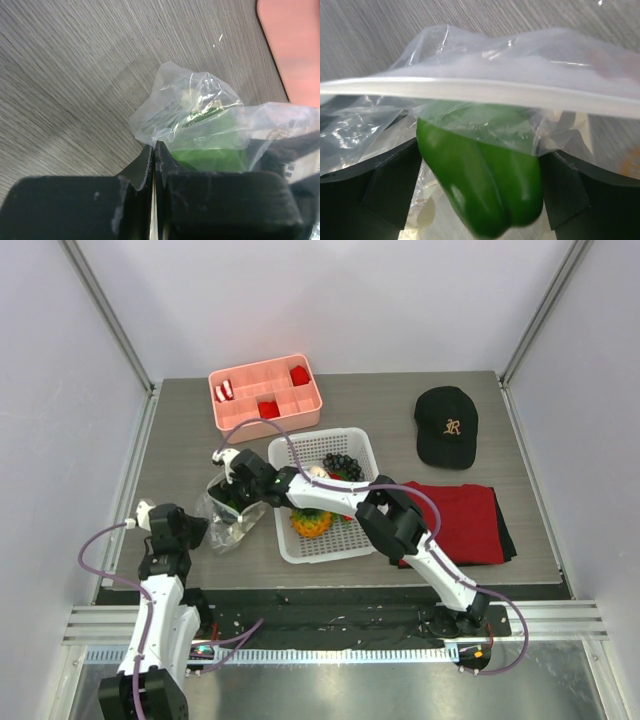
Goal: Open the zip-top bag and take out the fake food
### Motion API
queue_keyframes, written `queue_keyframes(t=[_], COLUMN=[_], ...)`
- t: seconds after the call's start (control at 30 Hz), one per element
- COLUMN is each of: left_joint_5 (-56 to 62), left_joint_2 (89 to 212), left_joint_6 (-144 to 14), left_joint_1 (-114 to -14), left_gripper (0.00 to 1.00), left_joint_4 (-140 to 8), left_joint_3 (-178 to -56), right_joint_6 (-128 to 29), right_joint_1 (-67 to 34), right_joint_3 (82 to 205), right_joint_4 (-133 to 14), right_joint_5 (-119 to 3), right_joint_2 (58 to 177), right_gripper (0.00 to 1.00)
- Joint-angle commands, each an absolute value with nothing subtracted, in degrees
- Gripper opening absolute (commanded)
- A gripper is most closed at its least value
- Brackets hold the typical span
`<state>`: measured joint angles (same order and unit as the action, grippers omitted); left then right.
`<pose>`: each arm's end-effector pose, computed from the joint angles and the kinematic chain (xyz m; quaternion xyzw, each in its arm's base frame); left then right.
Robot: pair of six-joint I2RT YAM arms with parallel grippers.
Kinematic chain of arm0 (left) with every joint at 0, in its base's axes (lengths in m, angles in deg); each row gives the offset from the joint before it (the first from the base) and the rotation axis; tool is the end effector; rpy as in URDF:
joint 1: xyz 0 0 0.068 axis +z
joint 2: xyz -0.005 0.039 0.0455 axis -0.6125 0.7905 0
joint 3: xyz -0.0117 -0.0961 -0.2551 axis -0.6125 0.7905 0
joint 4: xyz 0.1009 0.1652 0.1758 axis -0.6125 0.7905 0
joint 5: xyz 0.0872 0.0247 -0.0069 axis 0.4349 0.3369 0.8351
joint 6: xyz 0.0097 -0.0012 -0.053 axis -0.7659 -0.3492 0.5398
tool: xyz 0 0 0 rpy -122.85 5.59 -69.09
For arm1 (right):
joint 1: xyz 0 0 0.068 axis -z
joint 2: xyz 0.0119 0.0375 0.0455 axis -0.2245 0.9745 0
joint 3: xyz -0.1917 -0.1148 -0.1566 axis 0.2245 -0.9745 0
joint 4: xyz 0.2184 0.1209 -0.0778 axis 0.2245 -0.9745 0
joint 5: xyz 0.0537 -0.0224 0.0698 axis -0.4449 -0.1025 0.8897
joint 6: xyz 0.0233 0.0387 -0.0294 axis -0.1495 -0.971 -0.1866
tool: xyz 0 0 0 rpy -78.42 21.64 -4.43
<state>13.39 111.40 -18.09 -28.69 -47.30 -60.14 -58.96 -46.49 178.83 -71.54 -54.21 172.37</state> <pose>0.1427 0.0242 0.1724 -0.5025 0.7420 -0.1676 0.4109 0.2697 0.4713 0.1798 -0.3717 0.8141 0.3398 0.2893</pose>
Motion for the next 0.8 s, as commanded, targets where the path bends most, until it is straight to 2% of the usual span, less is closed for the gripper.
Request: queue_keyframes(t=[0.0,0.03,0.1,0.13,0.2,0.4,0.57,0.67,0.77], left_joint_5=[12.2,12.5,13.1,13.5,13.8,14.9,14.6,14.5,14.1], left_joint_2=[111.7,111.8,111.8,111.7,111.6,111.1,110.6,110.2,109.8], left_joint_6=[-18.4,-18.5,-18.5,-18.6,-18.7,-19.1,-18.9,-18.8,-18.7], left_joint_1=[-28.6,-28.6,-28.6,-28.6,-28.5,-28.5,-28.6,-28.6,-28.6], left_gripper=[0.00,0.00,0.00,0.00,0.00,0.00,0.00,0.00,0.00], left_joint_4=[-50.4,-50.4,-50.1,-49.9,-49.8,-49.1,-48.9,-48.8,-48.8], left_joint_3=[-59.7,-59.7,-59.8,-59.9,-60.1,-60.1,-59.8,-59.9,-60.1], right_joint_6=[-56.9,-57.1,-57.1,-56.8,-56.6,-55.9,-55.1,-55.0,-54.7], right_joint_1=[-47.1,-47.1,-47.1,-47.1,-47.1,-47.1,-47.1,-47.2,-47.2], right_joint_3=[182.1,182.0,181.9,181.8,181.4,181.1,182.0,182.6,182.6], right_joint_4=[-71.5,-71.5,-72.1,-72.3,-73.0,-75.8,-77.6,-78.4,-78.5], right_joint_5=[-55.9,-56.6,-57.5,-58.0,-58.9,-60.7,-61.1,-60.4,-60.0], right_joint_2=[172.8,172.5,171.7,170.6,169.2,164.2,163.0,163.1,163.1], right_gripper=[0.89,0.80,0.72,0.65,0.63,0.61,0.64,0.74,0.79])
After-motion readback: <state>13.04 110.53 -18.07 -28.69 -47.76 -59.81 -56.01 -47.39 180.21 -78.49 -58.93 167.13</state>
